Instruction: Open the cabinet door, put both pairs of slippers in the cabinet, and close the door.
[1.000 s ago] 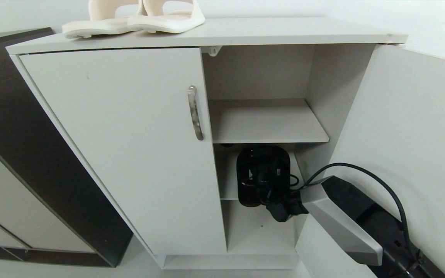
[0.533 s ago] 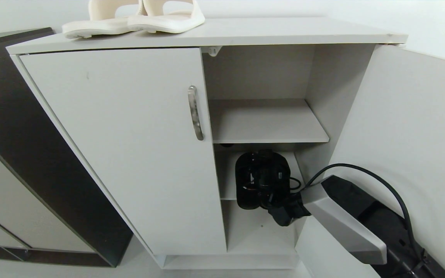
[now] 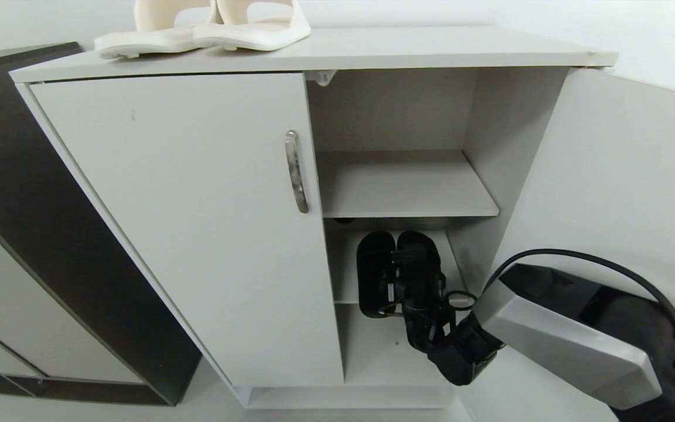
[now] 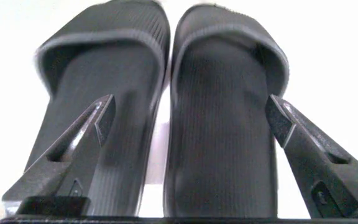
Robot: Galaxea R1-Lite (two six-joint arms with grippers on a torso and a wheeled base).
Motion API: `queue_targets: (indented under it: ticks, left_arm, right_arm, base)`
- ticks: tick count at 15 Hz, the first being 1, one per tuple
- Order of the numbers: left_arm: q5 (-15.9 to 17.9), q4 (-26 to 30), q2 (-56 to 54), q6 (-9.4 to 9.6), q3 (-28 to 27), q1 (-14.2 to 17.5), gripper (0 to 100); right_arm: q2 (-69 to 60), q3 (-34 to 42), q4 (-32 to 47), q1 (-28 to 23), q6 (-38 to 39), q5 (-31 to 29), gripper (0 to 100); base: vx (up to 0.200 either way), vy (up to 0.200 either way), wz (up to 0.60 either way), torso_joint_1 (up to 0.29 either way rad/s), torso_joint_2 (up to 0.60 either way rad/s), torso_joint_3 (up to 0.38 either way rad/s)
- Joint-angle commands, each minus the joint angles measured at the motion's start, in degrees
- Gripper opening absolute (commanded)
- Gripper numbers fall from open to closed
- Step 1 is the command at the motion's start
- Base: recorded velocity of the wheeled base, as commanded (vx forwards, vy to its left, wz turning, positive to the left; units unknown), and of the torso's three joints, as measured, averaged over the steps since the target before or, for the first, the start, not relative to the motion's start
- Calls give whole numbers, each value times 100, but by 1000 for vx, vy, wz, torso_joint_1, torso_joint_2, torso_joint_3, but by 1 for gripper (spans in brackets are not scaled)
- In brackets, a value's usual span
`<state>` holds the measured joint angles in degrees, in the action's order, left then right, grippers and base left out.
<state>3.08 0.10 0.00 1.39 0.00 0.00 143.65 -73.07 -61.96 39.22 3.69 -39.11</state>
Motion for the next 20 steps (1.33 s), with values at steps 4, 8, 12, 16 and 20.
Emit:
queue_targets:
  ticks: [4, 8, 12, 16, 20]
  left_arm:
    - [-1, -1, 0, -7, 0, 0, 0]
    - [-1, -1, 9, -7, 0, 0, 0]
    - [-1, -1, 9, -7, 0, 0, 0]
    - [-1, -1, 9, -16, 0, 0, 0]
    - [-1, -1, 9, -16, 0, 0, 0]
  right_arm:
    - [-742, 1515, -984, 306, 0, 8, 100]
    - [-654, 1524, -993, 297, 17, 8, 100]
    - [-672, 1541, -1116, 297, 9, 8, 100]
    - [-663, 1550, -1134, 306, 9, 8, 100]
    - [-751, 1550, -1134, 403, -27, 0, 100]
  base:
    - [-100, 0, 0, 1, -1, 1]
    - [-200, 0, 0, 2, 7, 2]
    - [0, 0, 0, 0, 0, 0]
    - [0, 0, 0, 0, 0, 0]
    - [0, 0, 0, 0, 1, 61]
